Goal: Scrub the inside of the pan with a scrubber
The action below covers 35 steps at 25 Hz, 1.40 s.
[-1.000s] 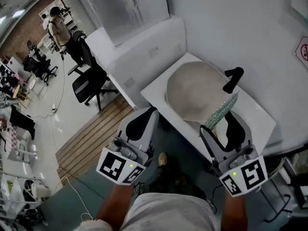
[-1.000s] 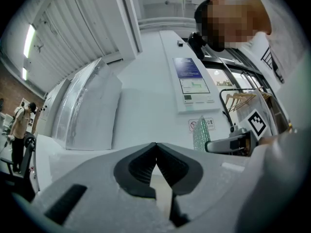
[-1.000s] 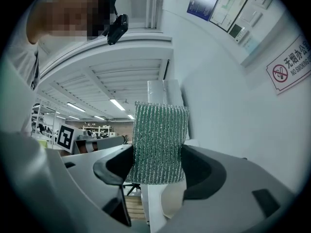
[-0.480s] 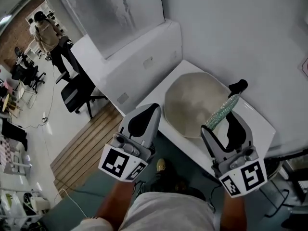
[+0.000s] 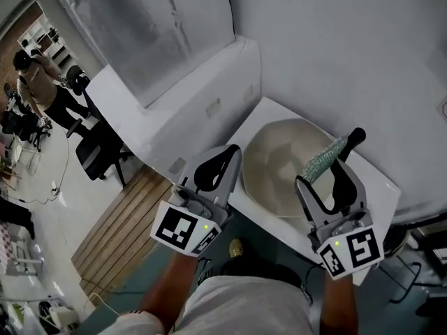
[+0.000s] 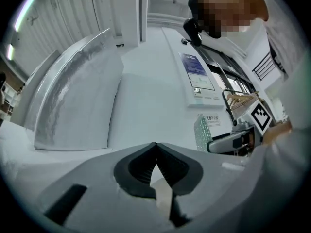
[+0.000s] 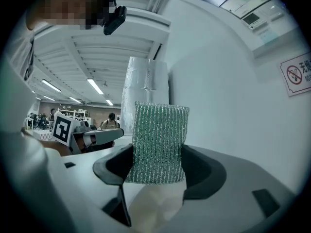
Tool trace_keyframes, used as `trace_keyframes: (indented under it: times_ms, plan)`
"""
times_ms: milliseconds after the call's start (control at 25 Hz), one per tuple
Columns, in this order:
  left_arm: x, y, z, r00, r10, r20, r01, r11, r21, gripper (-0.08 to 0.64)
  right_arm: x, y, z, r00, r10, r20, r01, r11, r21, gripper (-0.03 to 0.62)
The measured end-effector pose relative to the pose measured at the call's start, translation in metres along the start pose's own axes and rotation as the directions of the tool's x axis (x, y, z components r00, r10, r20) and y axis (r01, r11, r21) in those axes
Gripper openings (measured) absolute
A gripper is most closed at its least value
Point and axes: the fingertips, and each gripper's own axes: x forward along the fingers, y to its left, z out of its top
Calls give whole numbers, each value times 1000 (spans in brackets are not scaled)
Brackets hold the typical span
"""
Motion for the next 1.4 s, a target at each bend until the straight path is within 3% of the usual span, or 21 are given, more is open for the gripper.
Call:
trace_keyframes:
  times_ms: [320,800,1120,1240,1400]
  plan:
    - [23,27,-32,996,-49,-78,48,999,-16,17,36,-7,-28,988,-87,-127,83,996,-34,304]
    - [55,42,-99,966,-61,-253,57,998,-23,18,82,-33,-84,934,-137,-331,117,990,-79,304]
    - [76,49,-148,922,-66,-381,67,998,-12,23,108,-50,-127,876,-140,-461,100,989,-110,304]
    - [82,49,-170,900,-80,-429,76,997,-28,94,116,-52,-144,850,-142,-508,89,988,-127,304]
    - [88,48,-200,864,-96,-495,94,995,-28,123,126,-51,-168,809,-143,-570,66,986,-153,304]
